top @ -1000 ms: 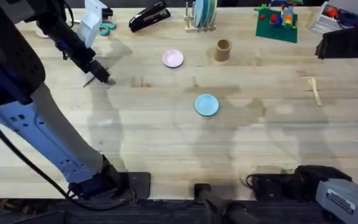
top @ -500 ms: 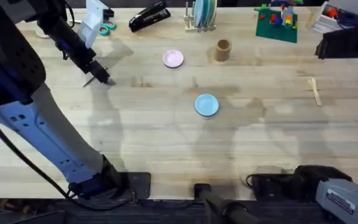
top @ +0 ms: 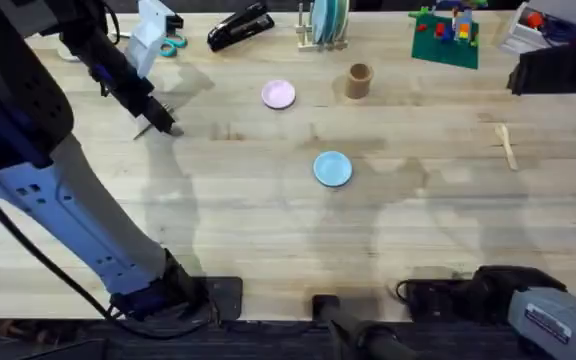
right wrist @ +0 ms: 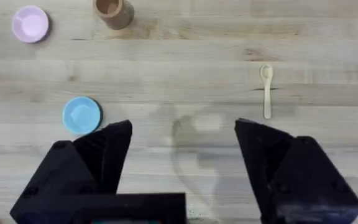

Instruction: Pick up a utensil and set it on the pink plate, then put the other utensil in the container.

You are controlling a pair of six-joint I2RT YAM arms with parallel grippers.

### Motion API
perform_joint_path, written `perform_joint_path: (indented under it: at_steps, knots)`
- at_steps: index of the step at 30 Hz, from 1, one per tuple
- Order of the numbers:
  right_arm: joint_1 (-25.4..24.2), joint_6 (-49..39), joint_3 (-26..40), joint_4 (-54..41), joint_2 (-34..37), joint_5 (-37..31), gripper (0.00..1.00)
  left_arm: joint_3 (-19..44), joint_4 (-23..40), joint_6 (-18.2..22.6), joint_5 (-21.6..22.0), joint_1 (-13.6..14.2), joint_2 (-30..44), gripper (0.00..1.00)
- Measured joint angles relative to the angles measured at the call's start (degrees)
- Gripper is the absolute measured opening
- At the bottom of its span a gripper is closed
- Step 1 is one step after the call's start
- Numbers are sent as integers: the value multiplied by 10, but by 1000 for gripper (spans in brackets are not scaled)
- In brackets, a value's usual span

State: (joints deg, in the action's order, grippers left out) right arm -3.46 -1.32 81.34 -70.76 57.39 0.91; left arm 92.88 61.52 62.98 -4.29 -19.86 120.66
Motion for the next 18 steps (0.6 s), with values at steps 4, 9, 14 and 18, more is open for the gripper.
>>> perform_joint_path:
  at_steps: [4, 9, 14, 18]
  knots:
    - [0, 0, 0, 0, 0, 0, 994, 0, 2, 0, 4, 0, 0, 798]
    - [0, 0, 0, 0, 0, 0, 994, 0, 6, 0, 9, 0, 0, 601]
    - [0, 0, 0, -9, 0, 0, 994, 0, 11, -1, 11, 0, 0, 361]
    - [0, 0, 0, -13, 0, 0, 994, 0, 19, -2, 10, 0, -1, 69]
